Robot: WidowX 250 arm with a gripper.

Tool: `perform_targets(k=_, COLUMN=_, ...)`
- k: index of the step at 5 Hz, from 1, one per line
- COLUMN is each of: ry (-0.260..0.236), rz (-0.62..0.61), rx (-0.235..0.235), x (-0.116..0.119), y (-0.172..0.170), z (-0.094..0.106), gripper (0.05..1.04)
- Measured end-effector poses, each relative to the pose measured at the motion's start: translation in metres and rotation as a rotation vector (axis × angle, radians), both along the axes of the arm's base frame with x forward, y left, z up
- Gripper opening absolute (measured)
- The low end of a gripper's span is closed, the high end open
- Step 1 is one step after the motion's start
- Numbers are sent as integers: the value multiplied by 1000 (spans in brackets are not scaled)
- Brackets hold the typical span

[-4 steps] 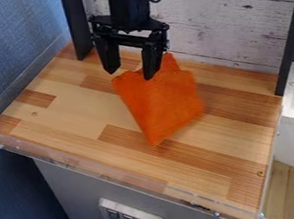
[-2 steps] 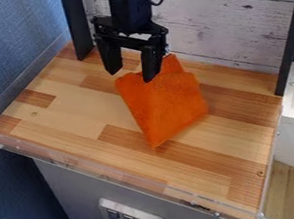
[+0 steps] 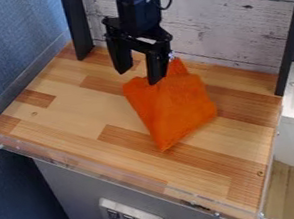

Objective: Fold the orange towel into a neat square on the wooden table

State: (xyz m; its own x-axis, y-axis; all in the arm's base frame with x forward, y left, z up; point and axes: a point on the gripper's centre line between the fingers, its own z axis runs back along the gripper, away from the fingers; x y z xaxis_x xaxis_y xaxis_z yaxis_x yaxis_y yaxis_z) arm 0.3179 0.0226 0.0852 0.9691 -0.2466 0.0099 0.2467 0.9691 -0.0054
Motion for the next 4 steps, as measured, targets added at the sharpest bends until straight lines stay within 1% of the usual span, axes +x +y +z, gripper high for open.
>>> perform_targets(k=2, ry=5, rz=-130, rx=2, x=3, y=-2, z=-1, gripper=999)
perform_targets(k=4, ry=16, rz=-214, rx=6, x=17, y=-7, z=5, gripper=999)
